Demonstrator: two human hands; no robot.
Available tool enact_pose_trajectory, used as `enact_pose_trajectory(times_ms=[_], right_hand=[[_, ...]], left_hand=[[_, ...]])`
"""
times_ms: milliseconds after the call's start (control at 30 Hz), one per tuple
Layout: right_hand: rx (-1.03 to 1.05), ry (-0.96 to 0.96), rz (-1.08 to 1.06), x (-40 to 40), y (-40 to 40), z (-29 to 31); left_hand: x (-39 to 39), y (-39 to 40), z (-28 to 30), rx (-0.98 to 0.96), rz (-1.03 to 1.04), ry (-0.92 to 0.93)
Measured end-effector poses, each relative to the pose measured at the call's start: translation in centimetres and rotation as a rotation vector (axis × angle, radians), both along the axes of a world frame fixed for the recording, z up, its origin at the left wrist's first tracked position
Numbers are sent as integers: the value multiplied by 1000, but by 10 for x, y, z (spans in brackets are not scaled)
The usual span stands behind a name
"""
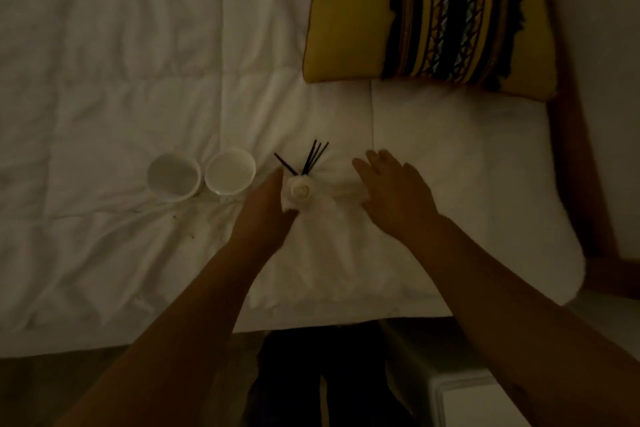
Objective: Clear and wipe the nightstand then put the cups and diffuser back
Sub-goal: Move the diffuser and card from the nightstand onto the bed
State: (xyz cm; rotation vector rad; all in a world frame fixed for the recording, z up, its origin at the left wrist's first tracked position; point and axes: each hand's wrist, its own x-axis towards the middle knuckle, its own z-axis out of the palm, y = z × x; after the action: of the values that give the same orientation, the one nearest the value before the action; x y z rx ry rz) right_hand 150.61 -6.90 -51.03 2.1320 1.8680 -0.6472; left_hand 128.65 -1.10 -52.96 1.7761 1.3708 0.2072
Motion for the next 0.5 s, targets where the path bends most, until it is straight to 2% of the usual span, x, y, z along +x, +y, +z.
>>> enact_pose_trajectory(times_ms=[100,167,367,500], right_hand=[[38,-44,-17,2,-12,64],[85,-47,-45,0,-23,118],[297,-62,-80,-22,-52,278],[461,-55,-132,-27,-59,372]], left_hand=[[-26,-12,63,0,-13,199],[-38,-20,117,56,15,259],[-34,-36,290,424,-120,282],[-28,-40,390,589,-112,258]])
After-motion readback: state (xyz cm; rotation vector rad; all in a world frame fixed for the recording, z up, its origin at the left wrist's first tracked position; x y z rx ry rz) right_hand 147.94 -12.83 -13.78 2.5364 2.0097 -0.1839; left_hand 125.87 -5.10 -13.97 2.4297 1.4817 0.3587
